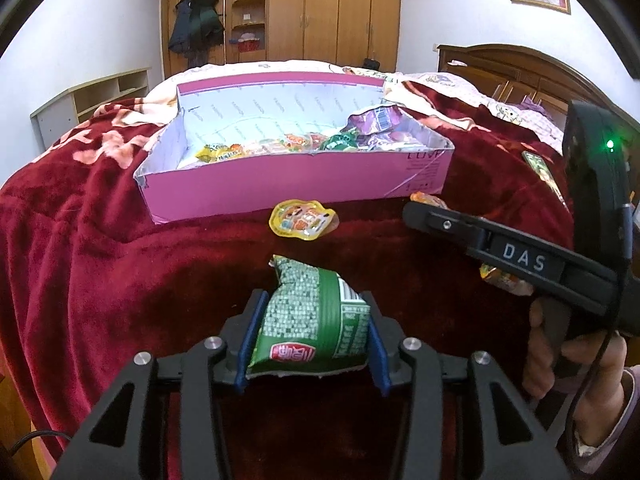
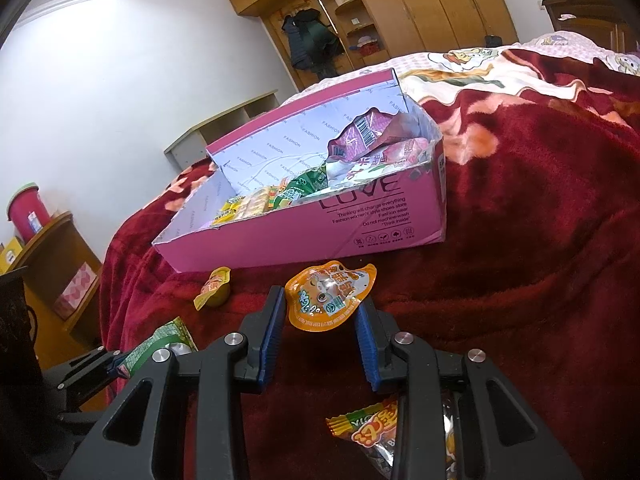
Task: Organize snacks
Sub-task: 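Carry the green bag into the box with the left gripper while the right carries the jelly cup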
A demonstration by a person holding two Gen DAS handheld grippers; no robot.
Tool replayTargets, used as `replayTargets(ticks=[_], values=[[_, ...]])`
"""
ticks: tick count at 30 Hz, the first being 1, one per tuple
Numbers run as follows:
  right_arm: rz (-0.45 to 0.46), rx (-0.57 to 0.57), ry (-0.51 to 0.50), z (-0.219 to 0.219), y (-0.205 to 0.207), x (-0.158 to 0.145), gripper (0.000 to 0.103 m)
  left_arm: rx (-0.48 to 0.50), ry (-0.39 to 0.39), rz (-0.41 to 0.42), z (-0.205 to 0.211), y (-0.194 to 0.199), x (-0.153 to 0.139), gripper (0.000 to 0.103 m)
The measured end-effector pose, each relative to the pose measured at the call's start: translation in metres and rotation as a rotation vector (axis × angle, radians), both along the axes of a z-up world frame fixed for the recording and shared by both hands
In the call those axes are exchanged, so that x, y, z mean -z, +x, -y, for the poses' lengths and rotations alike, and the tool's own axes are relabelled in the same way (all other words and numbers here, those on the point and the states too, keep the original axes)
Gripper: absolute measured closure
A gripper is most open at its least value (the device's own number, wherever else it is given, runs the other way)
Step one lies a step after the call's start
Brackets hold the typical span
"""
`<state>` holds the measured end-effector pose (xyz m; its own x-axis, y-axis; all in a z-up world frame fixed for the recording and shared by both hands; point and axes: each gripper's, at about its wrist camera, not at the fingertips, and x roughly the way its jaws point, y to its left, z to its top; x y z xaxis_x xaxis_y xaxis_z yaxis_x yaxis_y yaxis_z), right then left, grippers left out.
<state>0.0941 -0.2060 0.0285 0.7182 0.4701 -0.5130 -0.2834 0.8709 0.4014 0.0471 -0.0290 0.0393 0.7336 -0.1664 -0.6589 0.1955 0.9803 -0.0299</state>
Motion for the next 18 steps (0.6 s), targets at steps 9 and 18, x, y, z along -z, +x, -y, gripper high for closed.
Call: replayTargets(ticks=[9, 18], values=[[0.003, 0.000, 0.004, 0.001, -0.001, 0.000, 0.068, -0.013, -0.038, 0.043, -0.009, 0.001, -0.018, 0.059], [0.027, -0.040, -0.022, -0.008, -0.006, -0.008, 0.068, -0.065, -0.078, 0.075, -0.031, 0.022, -0.036, 0.059]])
